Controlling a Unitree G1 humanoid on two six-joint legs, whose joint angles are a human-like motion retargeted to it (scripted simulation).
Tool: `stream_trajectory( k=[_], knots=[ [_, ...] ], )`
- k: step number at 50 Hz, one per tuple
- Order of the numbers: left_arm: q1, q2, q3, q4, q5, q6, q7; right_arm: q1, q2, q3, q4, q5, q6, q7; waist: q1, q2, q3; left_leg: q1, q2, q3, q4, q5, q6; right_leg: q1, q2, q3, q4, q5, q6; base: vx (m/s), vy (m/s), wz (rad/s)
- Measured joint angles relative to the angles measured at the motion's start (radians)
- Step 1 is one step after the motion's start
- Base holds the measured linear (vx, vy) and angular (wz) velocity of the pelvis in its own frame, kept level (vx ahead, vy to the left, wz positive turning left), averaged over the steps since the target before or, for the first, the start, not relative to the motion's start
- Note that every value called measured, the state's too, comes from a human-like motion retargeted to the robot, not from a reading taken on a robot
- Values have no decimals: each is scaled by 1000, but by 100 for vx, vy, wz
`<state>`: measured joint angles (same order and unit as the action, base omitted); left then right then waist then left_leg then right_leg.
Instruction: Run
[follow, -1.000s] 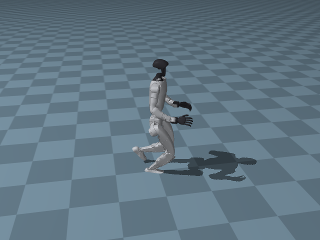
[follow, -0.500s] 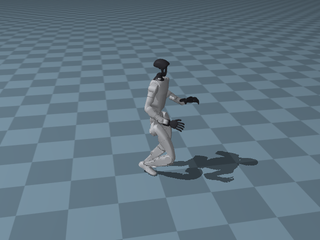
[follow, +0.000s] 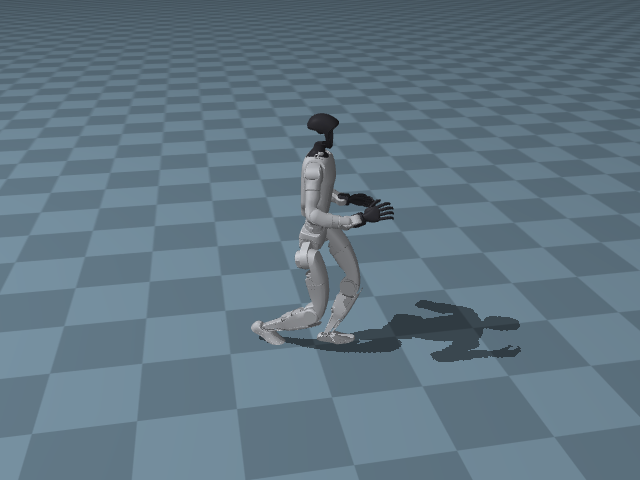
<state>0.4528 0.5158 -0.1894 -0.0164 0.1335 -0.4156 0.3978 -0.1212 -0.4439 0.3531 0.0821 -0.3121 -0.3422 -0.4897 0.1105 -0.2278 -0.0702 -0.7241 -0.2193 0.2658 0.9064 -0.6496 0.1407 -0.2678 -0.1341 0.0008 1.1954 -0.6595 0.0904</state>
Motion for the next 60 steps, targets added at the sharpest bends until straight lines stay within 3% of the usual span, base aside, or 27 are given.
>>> stream_trajectory(
  k=[2, 5, 7, 10, 12, 14, 16, 18, 20, 22, 25, 26, 28, 30, 33, 35, 38, 40, 42, 45, 46, 50, 52, 55, 58, 60],
  knots=[
    [1, -11, 0, -10, 9, -4, 20, 34, 8, 15, -2, -9, -7, 18, -17, -15, -4, 4, -44, 2, 31, -3, 22, 11, -52, -5, 112, 65, 25, -5, 5, 7],
    [-43, -22, -6, -31, 56, -8, 65, 103, 24, 32, 21, -41, -2, 42, -62, -34, 8, 42, -93, 3, 182, -88, 111, -24, -145, -8, 361, 113, 18, -5, 3, -22],
    [-130, -17, -18, -32, 103, 0, 109, 145, 38, 38, 57, -69, 10, 53, -107, -40, 33, 108, -92, -10, 244, -174, 121, -118, -188, 2, 510, 69, -37, -5, -4, -38],
    [-317, -7, -50, 1, 157, 24, 175, 196, 33, 34, 108, -87, 3, 70, -184, -30, 49, 272, -104, -29, 175, -217, 121, -335, -206, 40, 584, -46, -117, -1, 4, -47],
    [-386, -11, -57, -3, 152, 25, 193, 256, 1, 27, 98, -62, -14, 82, -224, 20, 38, 420, -86, -43, 79, -186, 90, -437, -146, 26, 478, -103, -135, 9, 6, -73],
    [-422, -13, -70, -18, 136, 3, 197, 323, -28, 12, 77, -30, -29, 96, -247, 101, 21, 546, -4, -60, 33, -113, 3, -491, -25, -26, 275, -127, -140, 13, -5, -83],
    [-433, -12, -98, -34, 125, -31, 193, 388, -45, -13, 53, 1, -38, 108, -256, 177, -5, 606, 92, -80, 68, 21, -91, -511, 112, -64, 41, -115, -126, 7, -11, -59],
    [-424, -8, -124, -52, 124, -53, 180, 425, -51, -37, 26, 25, -40, 107, -247, 235, -21, 606, 183, -97, 197, 161, -148, -511, 220, -83, -96, -85, -127, -4, -10, -38],
    [-393, -11, -146, -57, 127, -56, 163, 421, -49, -43, 2, 28, -44, 93, -229, 251, -17, 591, 247, -94, 384, 247, -146, -503, 267, -84, -42, -94, -162, -9, -5, -29],
    [-347, -14, -158, -40, 131, -39, 139, 369, -48, -48, -24, 11, -35, 68, -187, 251, 10, 525, 323, -92, 607, 252, -102, -462, 293, -84, 61, -153, -223, -7, -5, -23],
    [-290, -9, -141, -3, 129, -2, 92, 195, -40, -49, -41, -40, 12, 16, -90, 244, 54, 300, 441, -101, 863, 99, 29, -367, 319, -79, 87, -213, -270, -6, -5, -15],
    [-258, -5, -125, -3, 121, 0, 77, 142, -33, -46, -47, -41, 16, 7, -60, 234, 53, 215, 441, -98, 861, 44, 57, -324, 317, -67, 63, -213, -256, 0, 0, 0],
    [-179, 10, -88, -14, 95, -5, 45, 64, -19, -41, -67, -20, 15, 0, -18, 190, 45, 81, 388, -76, 764, -34, 85, -222, 276, -37, 19, -196, -205, 6, 6, 44],
    [-97, 27, -50, -29, 61, -19, 21, 36, -13, -34, -101, 17, -1, 10, -1, 114, 34, 13, 266, -25, 532, -58, 68, -106, 181, -14, -15, -136, -120, 11, 9, 82],
    [-14, 29, -16, -42, 19, -27, 8, 56, -14, -18, -149, 47, -30, 41, -4, 25, -5, -17, 68, 17, 110, 2, 2, -10, 32, -17, 0, 45, 5, 4, 10, 74],
    [8, 18, -7, -57, 12, -28, 17, 82, -11, -6, -159, 46, -43, 68, -27, -14, -18, -4, -31, 22, -14, 30, 2, 14, -49, -18, 93, 123, 44, -4, 7, 40],
    [-27, 10, -13, -83, 53, -33, 45, 148, 0, 12, -120, 9, -36, 99, -70, -29, -6, 11, -75, 21, 161, -47, 85, -8, -148, -30, 343, 131, 22, -6, 3, -6],
    [-100, 15, -18, -95, 99, -29, 80, 197, 14, 19, -67, -25, -16, 113, -113, -34, 19, 58, -82, 4, 273, -148, 121, -78, -199, -25, 508, 72, -31, -5, -3, -24],
    [-250, 23, -46, -67, 148, -7, 139, 221, 26, 17, 7, -50, -8, 116, -157, -25, 43, 152, -82, -21, 270, -204, 121, -222, -205, 3, 589, -8, -95, -4, 0, -35],
    [-392, 15, -76, -63, 152, 0, 174, 306, -8, 7, 40, -26, -26, 122, -222, 36, 36, 364, -76, -54, 152, -182, 87, -404, -143, 8, 503, -102, -139, 5, 6, -52],
    [-412, 12, -82, -72, 140, -10, 174, 341, -21, 0, 34, -9, -31, 127, -235, 76, 28, 433, -35, -66, 122, -144, 38, -436, -85, -19, 406, -110, -141, 12, -2, -67],
    [-433, 2, -135, -107, 110, -74, 149, 483, -53, -47, 2, 58, -49, 165, -258, 215, -32, 575, 135, -110, 125, 173, -166, -506, 165, -89, -72, -68, -97, 6, -11, -49],
    [-418, 7, -159, -124, 111, -86, 129, 508, -54, -68, -25, 80, -49, 166, -238, 262, -43, 563, 218, -122, 266, 293, -202, -514, 256, -107, -164, -40, -104, -6, -8, -38],
    [-365, 5, -190, -119, 117, -79, 98, 482, -51, -76, -64, 77, -53, 143, -199, 273, -25, 534, 307, -114, 539, 335, -171, -511, 307, -110, -25, -93, -179, -7, -5, -23],
    [-306, 8, -193, -64, 123, -26, 57, 342, -49, -80, -88, 37, -17, 97, -125, 264, 33, 405, 414, -119, 827, 218, -61, -450, 332, -108, 116, -202, -266, -7, -6, -15],
    [-266, 16, -172, -31, 121, 4, 23, 204, -40, -77, -90, 9, 13, 69, -57, 259, 52, 246, 489, -121, 935, 103, 23, -395, 353, -96, 93, -213, -287, -9, -5, -18]
  ],
)
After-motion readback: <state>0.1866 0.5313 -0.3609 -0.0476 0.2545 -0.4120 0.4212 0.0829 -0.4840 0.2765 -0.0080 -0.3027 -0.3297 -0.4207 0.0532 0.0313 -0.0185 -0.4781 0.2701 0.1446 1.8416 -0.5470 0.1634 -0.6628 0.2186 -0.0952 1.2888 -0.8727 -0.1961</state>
